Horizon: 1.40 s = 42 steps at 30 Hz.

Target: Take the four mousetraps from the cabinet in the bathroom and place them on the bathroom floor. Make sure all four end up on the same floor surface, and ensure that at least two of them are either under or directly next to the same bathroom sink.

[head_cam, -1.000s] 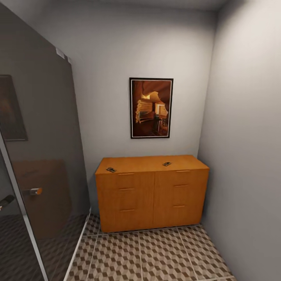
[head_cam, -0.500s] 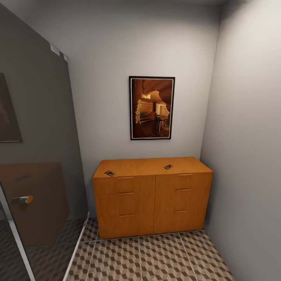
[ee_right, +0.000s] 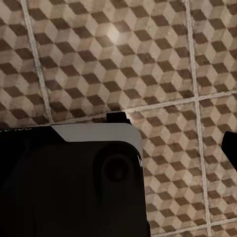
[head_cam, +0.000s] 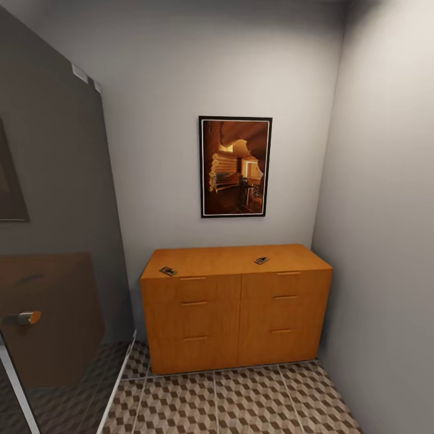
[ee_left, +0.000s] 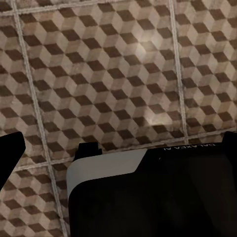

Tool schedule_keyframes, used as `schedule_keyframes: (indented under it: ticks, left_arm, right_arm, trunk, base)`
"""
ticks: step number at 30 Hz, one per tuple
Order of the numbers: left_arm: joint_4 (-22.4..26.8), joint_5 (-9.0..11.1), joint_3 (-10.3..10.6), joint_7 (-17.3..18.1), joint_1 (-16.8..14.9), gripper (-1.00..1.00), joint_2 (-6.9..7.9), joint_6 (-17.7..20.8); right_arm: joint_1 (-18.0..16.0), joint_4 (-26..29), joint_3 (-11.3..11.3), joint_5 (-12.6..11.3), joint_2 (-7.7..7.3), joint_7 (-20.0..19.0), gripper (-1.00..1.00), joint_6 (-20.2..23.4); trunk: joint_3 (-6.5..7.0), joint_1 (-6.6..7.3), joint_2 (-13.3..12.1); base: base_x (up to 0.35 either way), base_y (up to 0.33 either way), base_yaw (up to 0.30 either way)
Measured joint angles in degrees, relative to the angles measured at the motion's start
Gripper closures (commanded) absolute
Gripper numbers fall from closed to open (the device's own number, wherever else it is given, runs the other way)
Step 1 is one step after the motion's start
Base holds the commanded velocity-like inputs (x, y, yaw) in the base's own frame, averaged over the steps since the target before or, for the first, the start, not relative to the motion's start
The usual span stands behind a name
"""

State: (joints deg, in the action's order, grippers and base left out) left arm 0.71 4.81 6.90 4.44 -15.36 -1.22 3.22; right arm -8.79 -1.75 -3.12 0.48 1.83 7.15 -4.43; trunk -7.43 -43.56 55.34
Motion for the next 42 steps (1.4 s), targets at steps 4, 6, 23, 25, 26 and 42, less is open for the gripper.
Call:
schedule_keyframes:
  ticks: [4, 6, 23, 25, 26, 42]
  left_arm:
    - [0.0, 0.2, -0.1, 0.0, 0.0, -1.0, -0.01, 0.0]
    - [0.0, 0.3, -0.1, 0.0, 0.0, -1.0, -0.02, 0.1]
    - [-0.1, -0.3, 0.0, 0.1, 0.0, -1.0, 0.05, 0.7]
    - [0.0, -0.5, 0.0, 0.1, 0.0, -1.0, -0.05, 0.8]
    - [0.0, -0.5, 0.0, 0.1, 0.0, -1.0, -0.05, 0.8]
    - [0.1, -0.2, 0.1, -0.1, 0.0, -1.0, -0.02, 0.5]
  right_arm:
    - [0.0, 0.0, 0.0, 0.0, 0.0, 0.0, -1.0, 0.0]
    - [0.0, 0.0, 0.0, 0.0, 0.0, 0.0, -1.0, 0.0]
    - [0.0, 0.0, 0.1, 0.1, 0.0, 0.6, -1.0, 0.1]
    - [0.0, 0.0, 0.3, 0.1, -0.04, 0.7, -1.0, 0.1]
    - [0.0, 0.0, 0.3, 0.1, -0.05, 0.7, -1.0, 0.1]
    - [0.0, 0.0, 0.3, 0.1, 0.0, 0.7, -1.0, -0.4]
  trunk:
    - [0.0, -0.01, 0.0]
    - [0.0, -0.01, 0.0]
    - [0.0, -0.01, 0.0]
    - [0.0, -0.01, 0.0]
    - [0.0, -0.01, 0.0]
    - [0.0, 0.0, 0.0]
  base:
    - [0.008, 0.0, 0.0]
    - [0.004, 0.0, 0.0]
    - [0.001, 0.0, 0.0]
    - [0.0, 0.0, 0.0]
    - [0.0, 0.0, 0.0]
    - [0.004, 0.0, 0.0]
